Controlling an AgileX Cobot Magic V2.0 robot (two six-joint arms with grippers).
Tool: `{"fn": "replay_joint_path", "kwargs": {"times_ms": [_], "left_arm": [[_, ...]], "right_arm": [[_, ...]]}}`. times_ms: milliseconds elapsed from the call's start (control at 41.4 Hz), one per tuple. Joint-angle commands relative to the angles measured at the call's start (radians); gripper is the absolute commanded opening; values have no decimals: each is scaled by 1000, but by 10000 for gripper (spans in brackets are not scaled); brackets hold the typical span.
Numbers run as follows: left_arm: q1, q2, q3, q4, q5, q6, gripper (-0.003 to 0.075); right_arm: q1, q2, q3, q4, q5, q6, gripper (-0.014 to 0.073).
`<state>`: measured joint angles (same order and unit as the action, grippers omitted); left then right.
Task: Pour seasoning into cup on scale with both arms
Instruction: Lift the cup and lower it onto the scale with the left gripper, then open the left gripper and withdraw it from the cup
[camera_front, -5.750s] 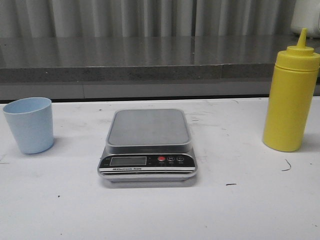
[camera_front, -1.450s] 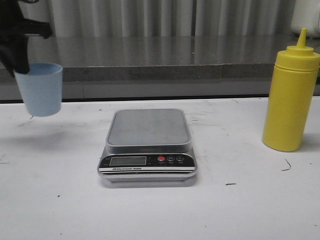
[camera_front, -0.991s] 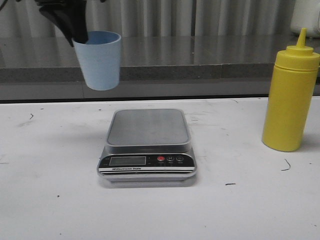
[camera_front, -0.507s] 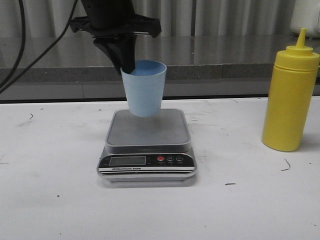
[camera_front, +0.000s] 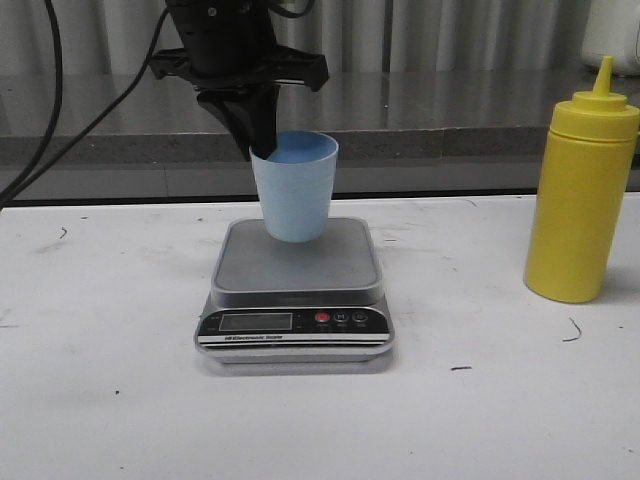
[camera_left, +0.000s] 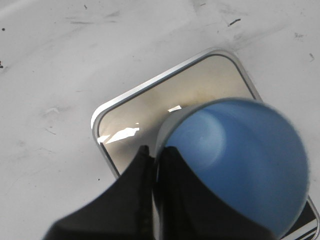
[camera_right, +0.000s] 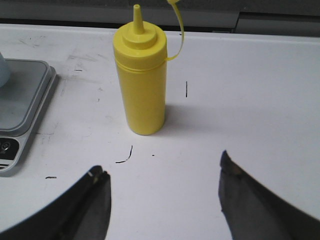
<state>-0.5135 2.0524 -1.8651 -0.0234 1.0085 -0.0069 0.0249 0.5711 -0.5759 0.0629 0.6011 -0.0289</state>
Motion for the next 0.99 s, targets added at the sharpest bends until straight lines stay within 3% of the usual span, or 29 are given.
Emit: {"fn": "replay_joint_path", "kwargs": {"times_ms": [0,387,435,604,725,966], "left_arm": [[-8,-41,-36,-15,-37,-12,-20],[-6,-19,-36,-14,-14,-12,-11],[-6,-19,-36,-14,-14,-12,19],[-6,-19,-36,-14,-15,-12,267],[-6,-27,-40,-14,-25,-12,395],[-6,-85,-71,-27,-13,-12,409]], "right_arm": [[-1,7,-32,-2,-66,-11,488],[-1,7,-32,-2,-66,-11,488],[-1,7,-32,-2,-66,-11,488],[-1,7,-32,-2,-66,-11,488],[-1,7,-32,-2,-66,-11,488],[-1,7,-32,-2,-66,-11,488]]}}
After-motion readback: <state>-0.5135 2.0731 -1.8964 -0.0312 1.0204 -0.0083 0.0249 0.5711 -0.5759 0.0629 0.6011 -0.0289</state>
